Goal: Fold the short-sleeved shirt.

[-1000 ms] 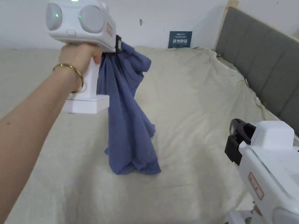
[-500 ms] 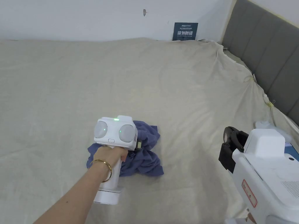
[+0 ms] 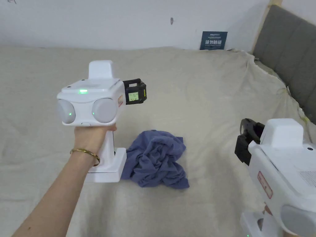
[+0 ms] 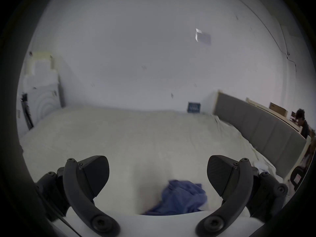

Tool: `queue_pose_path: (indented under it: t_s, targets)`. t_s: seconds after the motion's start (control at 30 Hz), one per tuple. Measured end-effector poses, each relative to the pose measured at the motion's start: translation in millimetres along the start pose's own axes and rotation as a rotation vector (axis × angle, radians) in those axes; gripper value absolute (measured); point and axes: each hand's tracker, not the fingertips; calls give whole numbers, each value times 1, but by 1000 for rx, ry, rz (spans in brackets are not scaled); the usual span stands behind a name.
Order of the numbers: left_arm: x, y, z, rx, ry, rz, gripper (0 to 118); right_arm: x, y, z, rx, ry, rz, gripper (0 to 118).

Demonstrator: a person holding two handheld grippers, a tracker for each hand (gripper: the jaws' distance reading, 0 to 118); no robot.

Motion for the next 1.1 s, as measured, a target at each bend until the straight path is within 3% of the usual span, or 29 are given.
queue_pose_path:
  t_s: [0.2,0.27,0.33,0.43,0.57,0.63,1.1]
  targets:
    - [-29,-32,52,111,116,-87,113,-17,10,-6,46,25,-26,0]
    - [-32,-43,64,112,123,-115,103,-23,10,-7,52,33,-25,0]
    - [-37,-55,71,119,128,-123,101,-27,7,-7,56,43,-22,0]
    - [-38,-67,81,136,140,-119,73,-33,1,-6,57,48,-20,0]
    - [-38,-82,86,133,131,-132,11,-38,-8,-5,45,57,-38,0]
    - [-38,-89,87,132,133,-132,0,-40,-11,-4,43,56,-35,0]
    - [-40,-104,94,94,83,-67,0,-41,-21,0,14,67,-18,0]
